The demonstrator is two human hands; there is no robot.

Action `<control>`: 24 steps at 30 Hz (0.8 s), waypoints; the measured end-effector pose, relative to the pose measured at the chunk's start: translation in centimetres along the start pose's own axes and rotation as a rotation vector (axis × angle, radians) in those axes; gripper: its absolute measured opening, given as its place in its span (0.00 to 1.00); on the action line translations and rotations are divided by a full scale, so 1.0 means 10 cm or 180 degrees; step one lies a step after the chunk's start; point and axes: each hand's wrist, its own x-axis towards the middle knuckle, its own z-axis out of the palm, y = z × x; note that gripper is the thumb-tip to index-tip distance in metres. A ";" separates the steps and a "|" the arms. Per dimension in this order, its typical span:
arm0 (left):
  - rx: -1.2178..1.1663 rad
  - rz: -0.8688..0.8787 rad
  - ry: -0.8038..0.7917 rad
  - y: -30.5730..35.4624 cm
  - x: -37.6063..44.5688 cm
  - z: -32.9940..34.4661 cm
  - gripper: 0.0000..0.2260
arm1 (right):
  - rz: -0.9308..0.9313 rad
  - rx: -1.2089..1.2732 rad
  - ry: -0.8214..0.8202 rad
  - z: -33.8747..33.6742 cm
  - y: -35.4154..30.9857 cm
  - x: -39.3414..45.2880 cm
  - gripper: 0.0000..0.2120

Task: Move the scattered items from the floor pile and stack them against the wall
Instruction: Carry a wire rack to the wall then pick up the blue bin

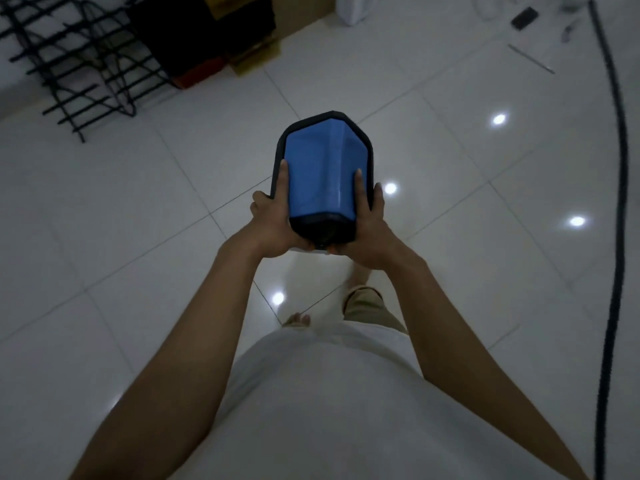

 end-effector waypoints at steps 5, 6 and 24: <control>-0.0426 -0.0472 0.0240 0.13 0.45 -0.23 0.63 | -0.0196 -0.0173 -0.0670 -0.35 -0.15 0.78 0.61; -0.0525 -0.0568 0.0298 0.20 0.54 -0.26 0.63 | -0.0216 -0.0197 -0.0806 -0.46 -0.18 0.95 0.61; -0.1376 -0.1039 0.1366 1.44 2.68 -1.31 0.63 | -0.1031 -0.1009 -0.1490 -2.16 -0.75 3.82 0.60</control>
